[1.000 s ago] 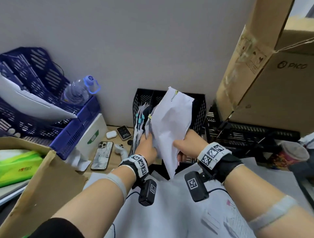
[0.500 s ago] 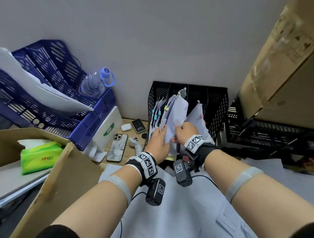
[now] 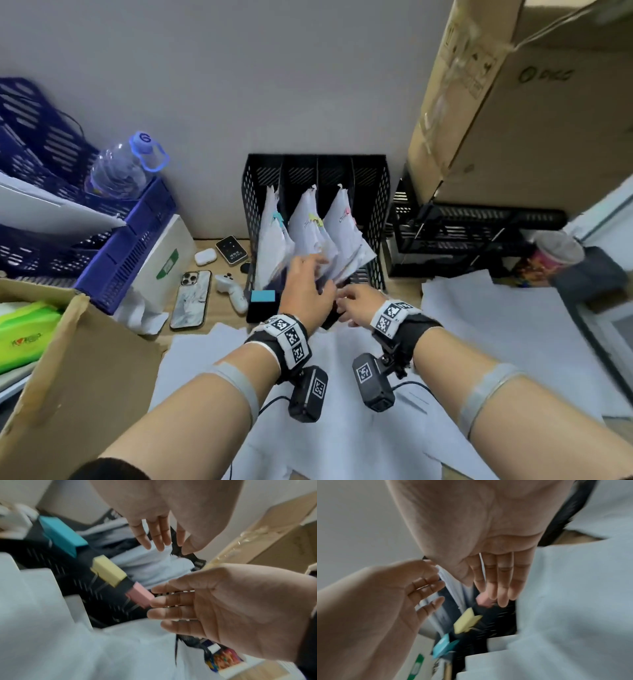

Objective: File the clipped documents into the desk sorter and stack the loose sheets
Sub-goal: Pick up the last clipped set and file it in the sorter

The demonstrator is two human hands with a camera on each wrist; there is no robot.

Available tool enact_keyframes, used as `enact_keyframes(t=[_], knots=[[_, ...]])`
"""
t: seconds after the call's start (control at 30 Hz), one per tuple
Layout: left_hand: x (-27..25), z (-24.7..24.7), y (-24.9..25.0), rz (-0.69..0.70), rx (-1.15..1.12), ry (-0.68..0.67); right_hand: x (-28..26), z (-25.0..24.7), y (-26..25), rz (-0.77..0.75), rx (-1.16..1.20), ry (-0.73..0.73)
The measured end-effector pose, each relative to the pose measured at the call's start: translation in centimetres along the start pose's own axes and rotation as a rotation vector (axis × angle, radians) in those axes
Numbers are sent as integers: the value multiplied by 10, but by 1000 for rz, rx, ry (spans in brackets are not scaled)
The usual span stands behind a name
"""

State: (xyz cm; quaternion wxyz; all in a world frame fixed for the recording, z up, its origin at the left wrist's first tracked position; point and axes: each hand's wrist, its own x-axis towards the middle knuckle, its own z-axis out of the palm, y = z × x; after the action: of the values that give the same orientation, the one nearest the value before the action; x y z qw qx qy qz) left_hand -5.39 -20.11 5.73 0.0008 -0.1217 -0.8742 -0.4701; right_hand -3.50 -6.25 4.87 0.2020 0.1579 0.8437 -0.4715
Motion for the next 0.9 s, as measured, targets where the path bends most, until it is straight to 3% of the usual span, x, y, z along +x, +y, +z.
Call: enact_keyframes(t=[0.17,0.3,0.4,0.6,0.73,0.9], knots=[[-35,79,12,-77,-174,-359,-50,-31,91,220,18,46],[-58,133,14,-181,-105,-611,-88,-75,163,343,-114,91],[-69,163,19,-256,-59,-727,-107,-105,209,435,-222,163],[-87,228,28,-413,170,-761,-119,-139,279,447,-340,39],[-98,261,33,-498,301,-685,-115,-146,302,399,-397,-109],[-105,284,43,-599,362,-555,-107,-162,321,319,-388,-136]])
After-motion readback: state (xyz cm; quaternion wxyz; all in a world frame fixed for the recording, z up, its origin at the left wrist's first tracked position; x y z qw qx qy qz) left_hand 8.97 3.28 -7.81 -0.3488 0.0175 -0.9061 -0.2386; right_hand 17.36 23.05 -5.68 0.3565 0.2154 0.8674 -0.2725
